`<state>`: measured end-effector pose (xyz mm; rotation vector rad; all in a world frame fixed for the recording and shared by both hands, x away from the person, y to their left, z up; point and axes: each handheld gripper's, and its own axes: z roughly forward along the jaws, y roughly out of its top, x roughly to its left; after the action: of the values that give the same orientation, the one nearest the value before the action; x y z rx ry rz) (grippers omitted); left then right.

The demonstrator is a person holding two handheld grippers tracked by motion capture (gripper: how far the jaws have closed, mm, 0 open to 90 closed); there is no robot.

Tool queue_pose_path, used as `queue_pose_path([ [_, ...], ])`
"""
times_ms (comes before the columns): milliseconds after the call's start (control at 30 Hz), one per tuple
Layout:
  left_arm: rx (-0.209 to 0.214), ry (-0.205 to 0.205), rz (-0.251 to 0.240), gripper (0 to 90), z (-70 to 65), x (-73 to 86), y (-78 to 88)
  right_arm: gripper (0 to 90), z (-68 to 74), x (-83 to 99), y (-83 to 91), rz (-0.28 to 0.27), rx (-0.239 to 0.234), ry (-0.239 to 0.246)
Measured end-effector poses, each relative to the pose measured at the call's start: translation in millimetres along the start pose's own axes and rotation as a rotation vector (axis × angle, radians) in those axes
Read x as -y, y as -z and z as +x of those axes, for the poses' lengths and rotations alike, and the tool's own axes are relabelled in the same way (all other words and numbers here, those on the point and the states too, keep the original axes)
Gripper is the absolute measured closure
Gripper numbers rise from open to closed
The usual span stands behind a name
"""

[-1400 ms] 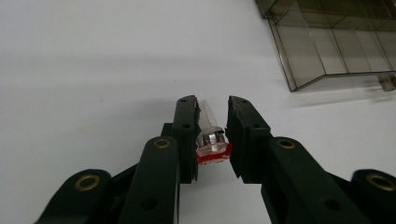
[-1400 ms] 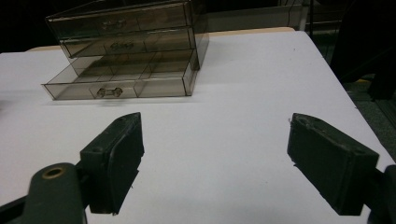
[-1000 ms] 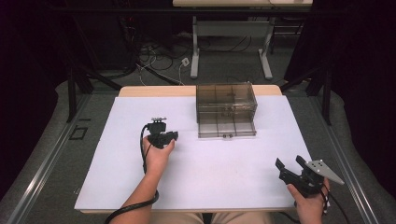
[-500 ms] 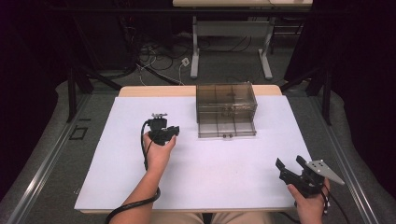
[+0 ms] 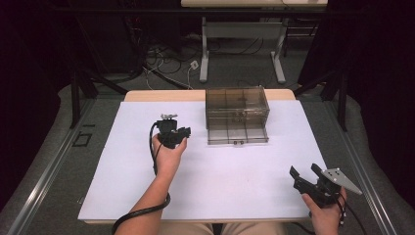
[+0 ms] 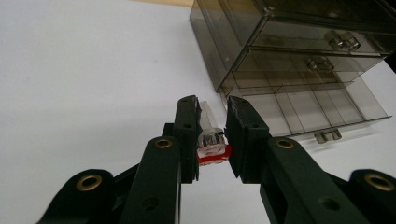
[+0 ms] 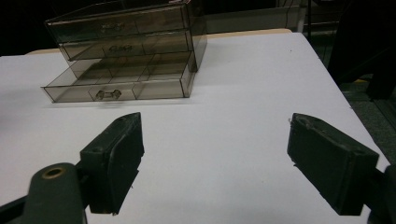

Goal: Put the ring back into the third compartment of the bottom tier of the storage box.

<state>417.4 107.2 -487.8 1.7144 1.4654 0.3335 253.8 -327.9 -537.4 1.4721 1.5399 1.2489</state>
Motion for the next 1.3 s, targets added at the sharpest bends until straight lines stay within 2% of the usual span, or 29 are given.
queue_pose_path([
  [300, 0.001, -0.017, -0.017, 74.3, -10.3, -7.8, -1.3, 18.0, 0.0, 0.1, -0.3, -0.005, -0.005, 0.002],
  [700, 0.027, -0.042, -0.018, 74.7, -28.1, -20.2, -6.1, 18.0, -0.8, -0.2, 0.0, -0.005, -0.006, -0.004],
  [1033, 0.041, -0.066, -0.014, 75.4, -51.2, -29.2, -18.5, 18.0, -0.9, -0.1, 0.3, 0.000, 0.001, -0.010],
  [1300, 0.058, -0.092, 0.005, 76.9, -63.7, -33.4, -29.2, 18.0, -2.3, -0.5, 0.2, -0.009, -0.003, -0.010],
])
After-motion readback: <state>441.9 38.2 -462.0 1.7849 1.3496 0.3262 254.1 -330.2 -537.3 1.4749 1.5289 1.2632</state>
